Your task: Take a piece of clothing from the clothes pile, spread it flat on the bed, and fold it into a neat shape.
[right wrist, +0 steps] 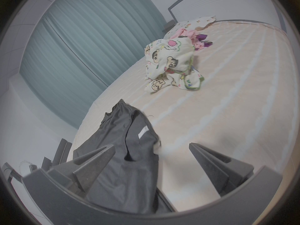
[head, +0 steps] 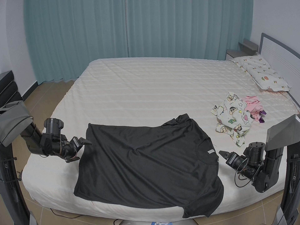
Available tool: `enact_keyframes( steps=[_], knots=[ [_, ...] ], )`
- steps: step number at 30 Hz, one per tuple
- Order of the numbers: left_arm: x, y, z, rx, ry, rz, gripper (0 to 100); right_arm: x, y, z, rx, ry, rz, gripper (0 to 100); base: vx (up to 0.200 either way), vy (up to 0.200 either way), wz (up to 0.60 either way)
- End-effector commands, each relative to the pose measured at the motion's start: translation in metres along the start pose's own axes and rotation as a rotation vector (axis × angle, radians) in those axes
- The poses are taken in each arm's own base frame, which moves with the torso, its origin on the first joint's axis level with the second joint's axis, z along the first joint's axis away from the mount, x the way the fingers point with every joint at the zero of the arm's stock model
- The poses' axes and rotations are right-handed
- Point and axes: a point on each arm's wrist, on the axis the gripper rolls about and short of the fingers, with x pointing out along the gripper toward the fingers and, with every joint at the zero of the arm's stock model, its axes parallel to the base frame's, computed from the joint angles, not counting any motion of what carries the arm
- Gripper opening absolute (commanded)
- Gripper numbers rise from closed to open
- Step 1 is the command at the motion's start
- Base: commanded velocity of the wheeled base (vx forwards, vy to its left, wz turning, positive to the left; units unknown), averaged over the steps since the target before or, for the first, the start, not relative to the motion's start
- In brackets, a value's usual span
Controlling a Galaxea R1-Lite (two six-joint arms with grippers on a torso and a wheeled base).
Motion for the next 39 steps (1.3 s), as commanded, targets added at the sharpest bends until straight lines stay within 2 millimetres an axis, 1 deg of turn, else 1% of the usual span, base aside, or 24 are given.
enact_keyframes(
  steps=[1,4,5,6,10,12,18,21,29,31,33,34,39],
  knots=[
    [-0.039,0.01,-0.036,0.011,-0.002,-0.035,100,-0.008,-0.001,-0.001,0.037,0.006,-0.004,100,-0.2,0.0,0.0],
    [-0.04,0.019,-0.048,0.014,-0.01,-0.037,100,-0.009,-0.002,-0.002,0.041,0.013,-0.008,100,-0.2,0.0,0.0],
    [-0.04,0.02,-0.048,0.015,-0.014,-0.037,100,-0.009,-0.002,-0.002,0.042,0.014,-0.007,100,-0.2,0.0,0.0],
    [-0.036,0.025,-0.052,0.016,-0.017,-0.037,100,-0.009,-0.001,-0.002,0.041,0.014,-0.005,100,-0.2,0.0,0.0],
    [-0.032,0.03,-0.057,0.022,-0.032,-0.041,100,-0.01,0.0,-0.003,0.04,0.017,-0.003,100,0.0,0.0,0.0],
    [-0.031,0.034,-0.064,0.02,-0.029,-0.01,100,-0.009,-0.001,-0.004,0.045,0.019,-0.004,100,0.0,0.0,0.0],
    [-0.024,0.035,-0.069,0.032,-0.057,0.057,100,-0.009,0.001,-0.005,0.054,0.021,0.001,100,0.0,0.0,0.0],
    [-0.015,0.032,-0.073,0.053,-0.071,0.091,100,-0.009,0.002,-0.006,0.053,0.024,0.004,100,0.0,0.0,0.0],
    [0.004,0.027,-0.083,0.106,-0.136,0.124,100,-0.009,0.003,-0.006,0.048,0.022,0.003,100,0.0,0.0,0.0],
    [0.007,0.026,-0.087,0.119,-0.143,0.131,100,-0.009,0.003,-0.006,0.048,0.022,0.003,100,0.0,0.0,0.0],
    [0.007,0.026,-0.087,0.119,-0.143,0.131,100,-0.009,0.003,-0.006,0.048,0.022,0.003,100,0.0,0.0,0.0],
    [0.012,0.024,-0.089,0.129,-0.153,0.134,100,-0.009,0.002,-0.007,0.048,0.024,0.001,100,0.0,0.0,0.0],
    [0.017,0.024,-0.092,0.143,-0.165,0.161,100,-0.008,0.003,-0.006,0.049,0.021,0.004,100,0.0,0.0,0.0]
  ],
)
